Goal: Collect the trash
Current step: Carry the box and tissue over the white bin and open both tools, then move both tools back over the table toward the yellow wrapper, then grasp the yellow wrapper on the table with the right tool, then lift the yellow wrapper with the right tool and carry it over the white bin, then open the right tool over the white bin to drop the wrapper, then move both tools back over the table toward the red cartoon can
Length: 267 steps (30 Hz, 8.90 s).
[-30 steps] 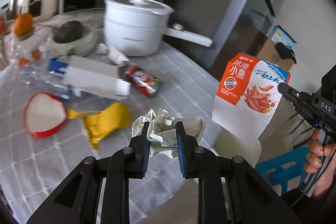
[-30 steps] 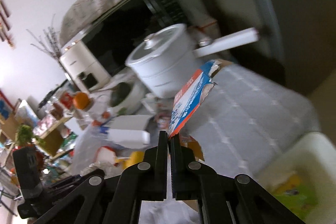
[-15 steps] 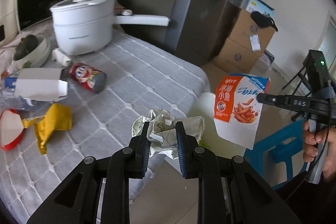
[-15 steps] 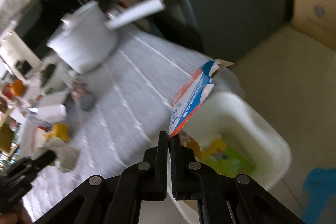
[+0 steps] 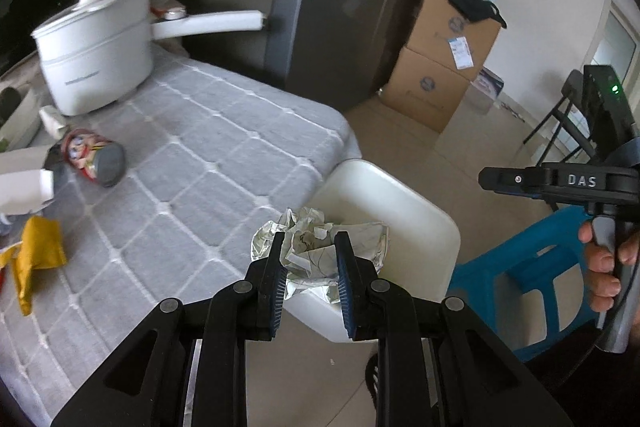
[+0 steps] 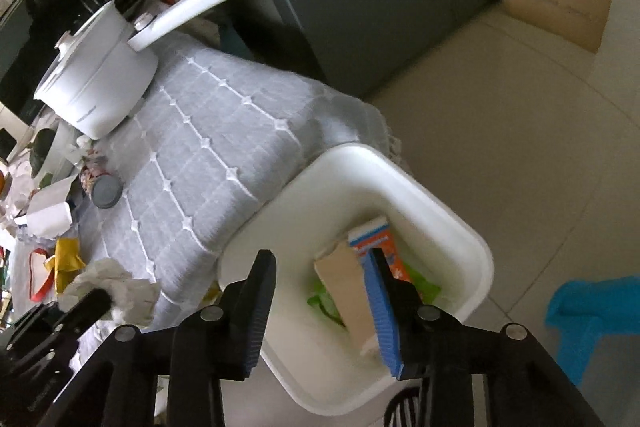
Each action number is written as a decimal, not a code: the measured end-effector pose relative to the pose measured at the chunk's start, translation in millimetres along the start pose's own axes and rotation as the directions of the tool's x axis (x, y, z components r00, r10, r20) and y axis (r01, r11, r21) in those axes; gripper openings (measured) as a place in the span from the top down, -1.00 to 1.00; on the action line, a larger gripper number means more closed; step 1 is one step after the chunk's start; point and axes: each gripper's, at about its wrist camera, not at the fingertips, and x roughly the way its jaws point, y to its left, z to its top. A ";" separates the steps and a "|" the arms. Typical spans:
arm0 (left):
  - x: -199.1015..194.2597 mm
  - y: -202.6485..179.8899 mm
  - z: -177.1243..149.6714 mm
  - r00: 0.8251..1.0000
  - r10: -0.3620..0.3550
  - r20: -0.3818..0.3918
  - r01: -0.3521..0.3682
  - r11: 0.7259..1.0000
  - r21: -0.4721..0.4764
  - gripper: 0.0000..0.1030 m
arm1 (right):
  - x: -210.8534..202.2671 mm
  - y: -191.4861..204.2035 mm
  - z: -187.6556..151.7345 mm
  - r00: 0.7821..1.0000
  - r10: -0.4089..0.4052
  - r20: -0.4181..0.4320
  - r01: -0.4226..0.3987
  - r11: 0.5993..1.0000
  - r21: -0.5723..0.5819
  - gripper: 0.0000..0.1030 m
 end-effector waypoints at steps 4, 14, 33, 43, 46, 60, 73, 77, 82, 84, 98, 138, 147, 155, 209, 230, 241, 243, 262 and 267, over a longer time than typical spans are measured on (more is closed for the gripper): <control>19.3 -15.2 3.4 1.000 -0.015 -0.011 0.015 1.000 0.018 0.52 | -4.8 -9.8 1.1 1.000 -0.005 0.004 0.005 1.000 0.018 0.13; 63.2 -37.7 13.4 0.999 -0.032 -0.013 0.033 0.996 0.089 0.10 | -9.4 -28.8 6.3 0.996 -0.078 0.030 0.077 0.996 0.050 0.07; 43.2 -4.7 9.9 0.991 0.129 -0.027 -0.128 0.991 0.041 -0.85 | -5.9 -17.4 8.4 0.996 -0.086 0.029 0.085 0.996 0.037 -0.37; -0.6 47.8 -0.5 0.971 0.237 -0.010 -0.237 0.971 -0.003 -0.94 | 7.5 26.2 8.6 0.995 -0.092 0.027 0.093 0.994 -0.052 -0.58; -17.9 74.4 -4.9 0.960 0.281 -0.011 -0.282 0.959 -0.035 -0.95 | 15.2 46.9 7.5 0.996 -0.086 0.021 0.087 0.993 -0.084 -0.59; -94.9 209.9 -38.4 0.882 0.468 -0.063 -0.471 0.860 -0.197 -0.95 | 54.7 149.0 -4.3 0.999 -0.028 -0.031 0.020 0.971 -0.237 -0.62; -106.3 310.3 -80.6 0.801 0.577 -0.156 -0.597 0.785 -0.163 -0.93 | 96.6 231.2 -17.2 0.997 -0.020 -0.074 -0.008 0.930 -0.367 -0.62; -92.6 316.2 -77.1 0.815 0.561 -0.143 -0.575 0.814 -0.085 -0.81 | 111.8 250.9 -21.6 0.995 -0.022 -0.093 -0.017 0.918 -0.396 -0.62; -65.5 325.9 -79.9 0.810 0.549 -0.207 -0.559 0.829 0.015 -0.44 | 130.5 274.0 -28.7 0.991 -0.010 -0.132 -0.046 0.910 -0.412 -0.62; -58.4 333.2 -84.6 0.803 0.542 -0.247 -0.557 0.830 0.010 -0.31 | 136.0 281.9 -31.1 0.989 0.000 -0.148 -0.062 0.909 -0.413 -0.62; -89.9 340.3 -87.3 0.891 0.393 -0.226 -0.444 0.858 -0.256 0.96 | 177.6 343.7 -52.2 0.965 0.127 -0.230 -0.204 0.913 -0.354 -0.62; -152.2 253.6 -49.5 0.949 0.311 0.054 -0.266 0.879 -0.395 0.97 | 88.9 263.3 -11.3 0.974 0.202 -0.101 -0.224 0.918 -0.327 0.78; -129.2 205.8 -23.2 0.969 0.227 0.095 -0.185 0.928 -0.323 0.96 | 59.6 206.3 4.3 0.986 0.159 -0.038 -0.164 0.943 -0.291 0.77; -104.4 160.9 -4.9 0.983 0.155 0.099 -0.125 0.959 -0.254 0.97 | 42.0 155.1 13.5 0.995 0.102 -0.007 -0.101 0.968 -0.231 0.77; 51.5 -21.4 29.3 0.998 -0.040 -0.046 0.042 0.999 0.030 -0.43 | 16.1 -7.3 25.1 0.990 -0.142 -0.016 0.140 0.986 -0.093 0.74; -6.2 62.0 13.7 0.989 0.147 -0.029 -0.148 0.988 -0.038 -0.67 | 23.0 34.2 23.7 0.996 -0.094 -0.012 0.092 0.990 -0.107 -0.40; -50.0 137.5 2.3 0.951 0.311 -0.007 -0.307 0.935 -0.180 -0.76 | 40.2 82.8 26.7 0.995 -0.099 -0.004 0.097 0.978 -0.185 -0.51; -58.7 152.7 1.2 0.940 0.342 -0.004 -0.334 0.917 -0.217 -0.78 | 44.3 96.4 25.7 0.995 -0.099 -0.001 0.097 0.973 -0.210 -0.52; -48.3 304.1 -19.6 0.966 0.250 0.069 -0.129 0.694 -0.708 -0.79 | 104.6 207.9 11.8 0.993 -0.117 -0.026 0.096 0.907 -0.411 -0.56; -28.3 310.5 -13.8 0.967 0.219 0.130 -0.052 0.671 -0.740 -0.59 | 127.7 232.8 12.1 0.993 -0.102 -0.054 0.072 0.909 -0.411 -0.56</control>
